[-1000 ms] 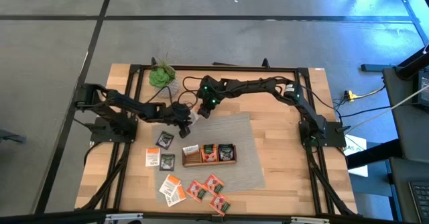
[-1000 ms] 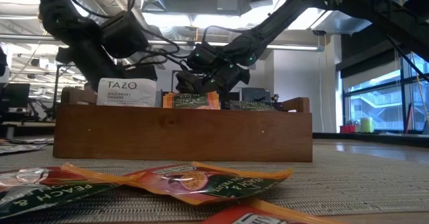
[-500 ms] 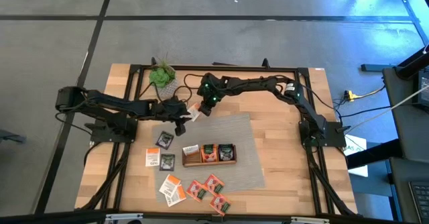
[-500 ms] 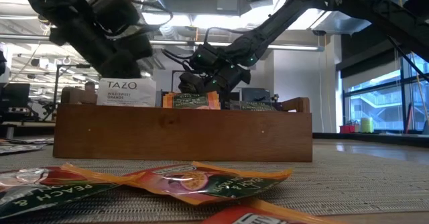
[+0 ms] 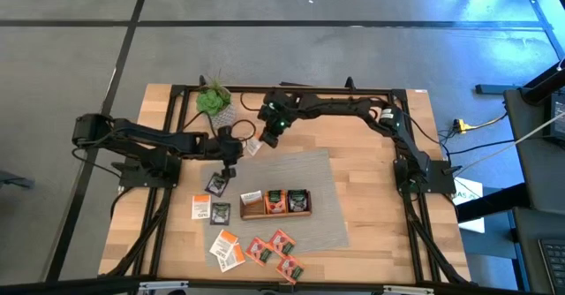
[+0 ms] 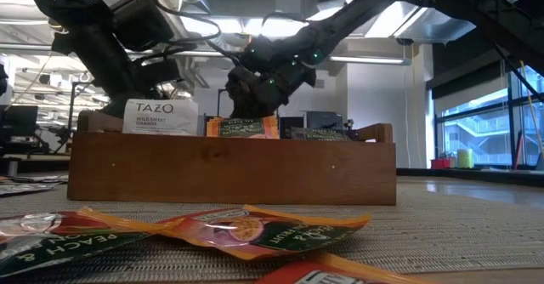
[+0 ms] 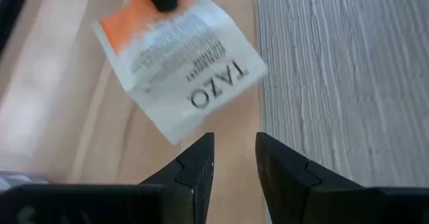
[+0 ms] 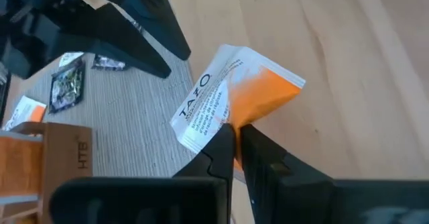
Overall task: Pick & Place Tea
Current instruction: Put the white tea bag into the left section of the wooden organizer
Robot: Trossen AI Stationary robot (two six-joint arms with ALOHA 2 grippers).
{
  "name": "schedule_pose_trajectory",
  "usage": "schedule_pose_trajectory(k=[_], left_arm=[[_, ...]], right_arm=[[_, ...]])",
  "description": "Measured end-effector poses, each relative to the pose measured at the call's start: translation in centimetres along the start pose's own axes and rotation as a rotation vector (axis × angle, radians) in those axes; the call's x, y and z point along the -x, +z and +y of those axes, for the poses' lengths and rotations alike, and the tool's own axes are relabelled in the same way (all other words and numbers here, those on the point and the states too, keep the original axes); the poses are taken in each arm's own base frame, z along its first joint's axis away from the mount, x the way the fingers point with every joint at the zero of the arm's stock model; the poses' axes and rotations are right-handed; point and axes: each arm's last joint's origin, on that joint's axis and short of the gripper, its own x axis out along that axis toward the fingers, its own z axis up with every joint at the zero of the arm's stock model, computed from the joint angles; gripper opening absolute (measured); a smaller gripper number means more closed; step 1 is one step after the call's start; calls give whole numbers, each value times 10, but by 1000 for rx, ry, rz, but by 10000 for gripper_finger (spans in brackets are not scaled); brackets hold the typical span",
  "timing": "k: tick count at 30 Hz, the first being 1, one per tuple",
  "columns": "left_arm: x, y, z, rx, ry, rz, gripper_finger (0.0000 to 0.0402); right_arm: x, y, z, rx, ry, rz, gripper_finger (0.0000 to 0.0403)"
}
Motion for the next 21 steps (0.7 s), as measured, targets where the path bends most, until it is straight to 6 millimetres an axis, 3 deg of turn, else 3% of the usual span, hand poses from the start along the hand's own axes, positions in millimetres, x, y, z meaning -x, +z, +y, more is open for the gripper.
schedule_pose_trajectory(k=[7, 15, 21], left_arm=[[14, 1, -19, -111, 182, -16, 109], [43, 0, -39, 0, 254, -125, 109], [61, -7, -50, 23, 303, -179, 107]], right_arm=[[21, 16, 8, 30, 8, 70, 30], [20, 19, 25, 87, 61, 89, 30], [28, 12, 56, 152, 77, 139, 30]])
